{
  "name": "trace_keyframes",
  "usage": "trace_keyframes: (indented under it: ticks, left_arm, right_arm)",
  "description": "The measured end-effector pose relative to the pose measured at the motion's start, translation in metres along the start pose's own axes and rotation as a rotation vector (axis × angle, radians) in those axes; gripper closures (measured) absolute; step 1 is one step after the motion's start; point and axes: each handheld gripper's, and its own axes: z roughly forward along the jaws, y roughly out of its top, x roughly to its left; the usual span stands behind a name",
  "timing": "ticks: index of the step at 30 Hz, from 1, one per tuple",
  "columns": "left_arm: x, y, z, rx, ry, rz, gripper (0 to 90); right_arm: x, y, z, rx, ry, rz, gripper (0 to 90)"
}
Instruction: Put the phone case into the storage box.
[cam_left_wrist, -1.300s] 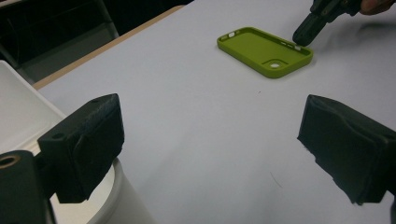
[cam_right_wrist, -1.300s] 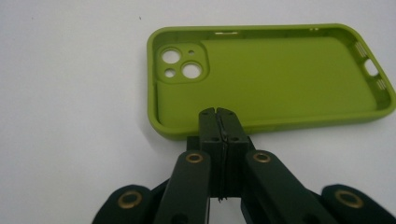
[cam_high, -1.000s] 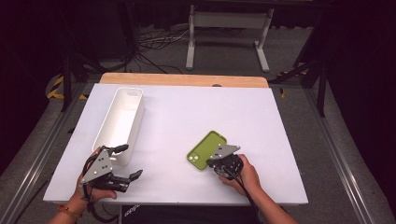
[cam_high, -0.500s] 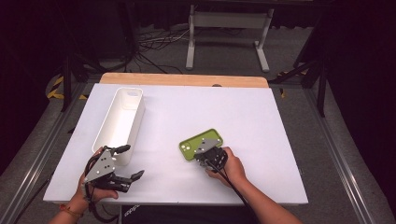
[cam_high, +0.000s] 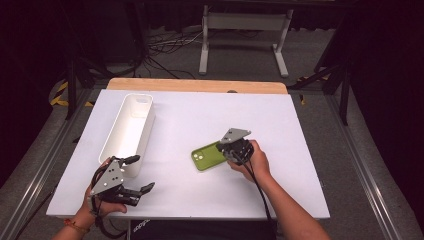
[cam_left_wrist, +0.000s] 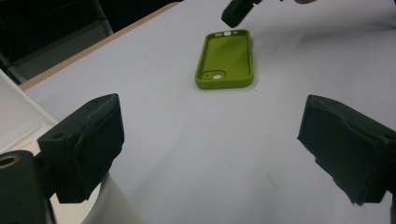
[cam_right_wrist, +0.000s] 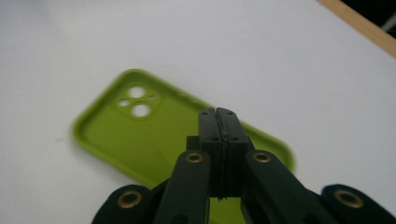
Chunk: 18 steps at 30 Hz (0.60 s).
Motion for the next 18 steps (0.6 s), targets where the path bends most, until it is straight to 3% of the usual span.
trace_keyframes:
  ticks: [2, 4, 8, 13, 18]
  left_arm:
    - [0.0, -0.001, 0.001, 0.001, -0.006, -0.008, 7.6]
    - [0.0, -0.001, 0.001, 0.004, -0.007, -0.003, 7.7]
    - [-0.001, -0.001, 0.002, -0.002, -0.009, -0.002, 7.6]
    - [-0.001, 0.0, 0.0, 0.001, -0.009, 0.004, 7.6]
    - [-0.001, 0.0, -0.001, -0.004, -0.011, 0.003, 7.6]
  right_arm:
    - [-0.013, 0.001, 0.003, 0.003, -0.035, 0.021, 90.0]
    - [-0.018, 0.002, 0.004, 0.005, -0.04, 0.029, 90.0]
    - [-0.042, 0.004, 0.018, 0.034, -0.06, 0.068, 90.0]
    - [-0.054, 0.006, 0.034, 0.07, -0.053, 0.078, 90.0]
    - [-0.056, 0.006, 0.046, 0.105, -0.038, 0.081, 90.0]
